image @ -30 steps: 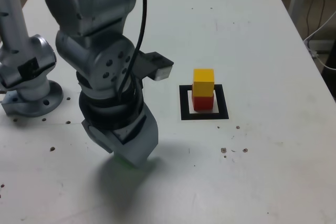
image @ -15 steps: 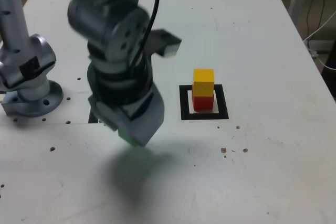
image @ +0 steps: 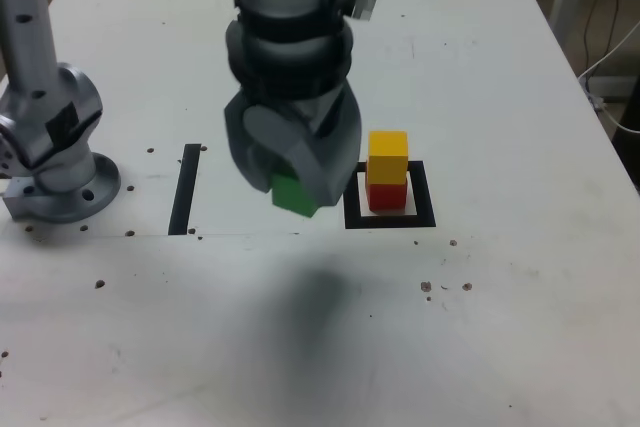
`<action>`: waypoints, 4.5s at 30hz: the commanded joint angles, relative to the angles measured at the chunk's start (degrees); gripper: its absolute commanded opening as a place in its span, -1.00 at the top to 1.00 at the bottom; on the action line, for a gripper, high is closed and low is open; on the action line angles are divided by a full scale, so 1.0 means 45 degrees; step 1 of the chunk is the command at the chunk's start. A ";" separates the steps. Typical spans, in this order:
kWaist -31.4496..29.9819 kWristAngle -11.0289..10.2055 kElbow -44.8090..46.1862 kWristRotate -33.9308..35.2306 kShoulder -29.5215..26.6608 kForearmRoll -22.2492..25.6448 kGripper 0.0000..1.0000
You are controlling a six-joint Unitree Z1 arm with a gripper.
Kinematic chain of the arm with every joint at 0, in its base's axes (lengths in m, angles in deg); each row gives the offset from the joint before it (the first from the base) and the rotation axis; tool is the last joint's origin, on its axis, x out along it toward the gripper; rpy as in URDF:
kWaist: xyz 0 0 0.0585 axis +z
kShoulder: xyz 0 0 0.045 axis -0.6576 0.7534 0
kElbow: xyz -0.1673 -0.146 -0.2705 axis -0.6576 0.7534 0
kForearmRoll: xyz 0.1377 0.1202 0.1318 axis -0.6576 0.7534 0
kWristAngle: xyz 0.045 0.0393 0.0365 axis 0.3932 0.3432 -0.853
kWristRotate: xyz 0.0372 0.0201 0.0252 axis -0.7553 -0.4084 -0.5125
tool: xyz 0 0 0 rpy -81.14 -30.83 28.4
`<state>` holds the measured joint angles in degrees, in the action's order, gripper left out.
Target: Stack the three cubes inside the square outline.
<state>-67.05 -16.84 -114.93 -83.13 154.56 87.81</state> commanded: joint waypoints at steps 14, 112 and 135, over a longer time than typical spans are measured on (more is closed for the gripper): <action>0.2768 -0.0335 -0.2076 0.0215 0.0505 0.1294 0.95; 0.4197 0.0279 -0.2475 0.0871 0.1826 0.0321 -0.99; 0.4031 0.0329 -0.1464 -0.0199 -0.0937 0.1640 -0.99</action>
<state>-49.47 -15.54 -122.76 -83.33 152.31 94.98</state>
